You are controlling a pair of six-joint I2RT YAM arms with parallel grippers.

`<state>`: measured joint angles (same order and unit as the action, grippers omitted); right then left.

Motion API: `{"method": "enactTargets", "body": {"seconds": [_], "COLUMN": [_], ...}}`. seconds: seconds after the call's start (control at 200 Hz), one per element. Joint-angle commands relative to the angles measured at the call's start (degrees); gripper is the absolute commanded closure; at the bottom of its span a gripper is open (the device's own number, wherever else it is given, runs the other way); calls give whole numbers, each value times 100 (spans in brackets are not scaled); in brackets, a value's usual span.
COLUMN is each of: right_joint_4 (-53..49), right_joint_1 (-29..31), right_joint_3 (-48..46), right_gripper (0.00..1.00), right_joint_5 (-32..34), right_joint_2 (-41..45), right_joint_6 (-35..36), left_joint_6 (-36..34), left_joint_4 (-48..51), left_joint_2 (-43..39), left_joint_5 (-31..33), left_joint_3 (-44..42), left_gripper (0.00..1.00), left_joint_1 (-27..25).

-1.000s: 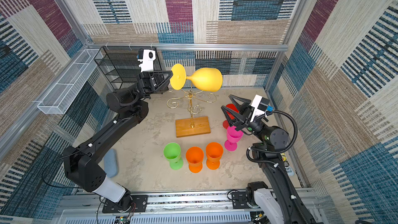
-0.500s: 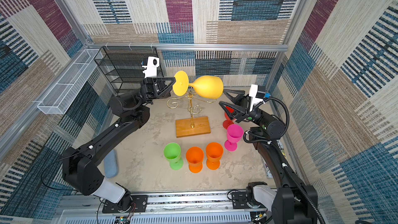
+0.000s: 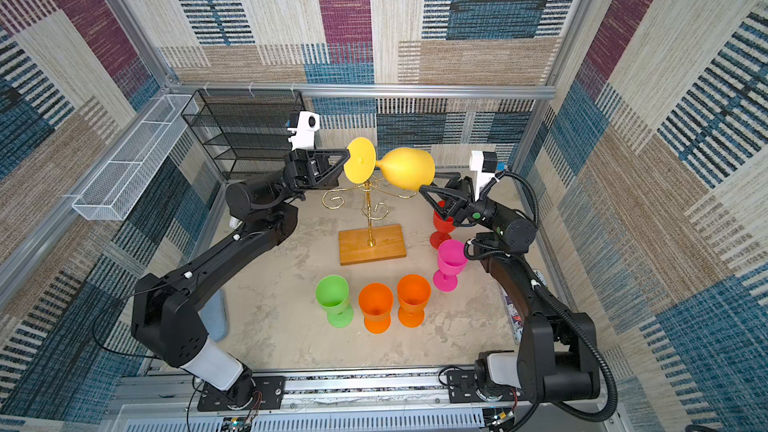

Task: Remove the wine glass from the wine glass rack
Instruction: 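Close the right gripper on the yellow glass bowl beside the left gripper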

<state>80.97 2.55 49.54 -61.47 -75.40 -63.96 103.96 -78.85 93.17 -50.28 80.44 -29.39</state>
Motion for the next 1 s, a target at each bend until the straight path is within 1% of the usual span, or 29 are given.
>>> {"method": "enactTargets", "body": {"seconds": [0.0, 0.165, 0.355, 0.431, 0.556, 0.646, 0.766, 0.871, 0.996], "right_joint_4": [1799, 1870, 1788, 1734, 1694, 1694, 1573, 1395, 1186], "right_joint_1": [0, 0, 0, 0, 0, 0, 0, 0, 0], "right_joint_3": [16, -22, -102, -135, -162, -171, -190, -162, -189], "right_gripper": [51, 56, 58, 63, 65, 69, 70, 78, 81], "right_joint_5": [-125, -174, -155, -172, -181, -174, -125, -93, -12], "right_joint_2": [-20, 49, 272, 353, 419, 442, 499, 539, 595], "right_joint_6": [-290, -302, -143, -52, -5, 17, 124, 252, 415], "left_joint_6": [83, 183, 274, 296, 361, 394, 439, 501, 526], "left_joint_4": [-201, -205, -201, -201, -201, -201, -201, -201, -201], "left_joint_2": [110, 348, 530, 583, 665, 701, 740, 782, 815], "left_joint_5": [70, 104, 124, 141, 211, 228, 223, 208, 221], "left_joint_3": [118, 301, 470, 515, 560, 594, 674, 736, 745], "left_gripper": [100, 100, 100, 100, 100, 100, 100, 100, 100], "left_joint_1": [-6, -5, 2, 3, 3, 3, 3, 3, -4]}}
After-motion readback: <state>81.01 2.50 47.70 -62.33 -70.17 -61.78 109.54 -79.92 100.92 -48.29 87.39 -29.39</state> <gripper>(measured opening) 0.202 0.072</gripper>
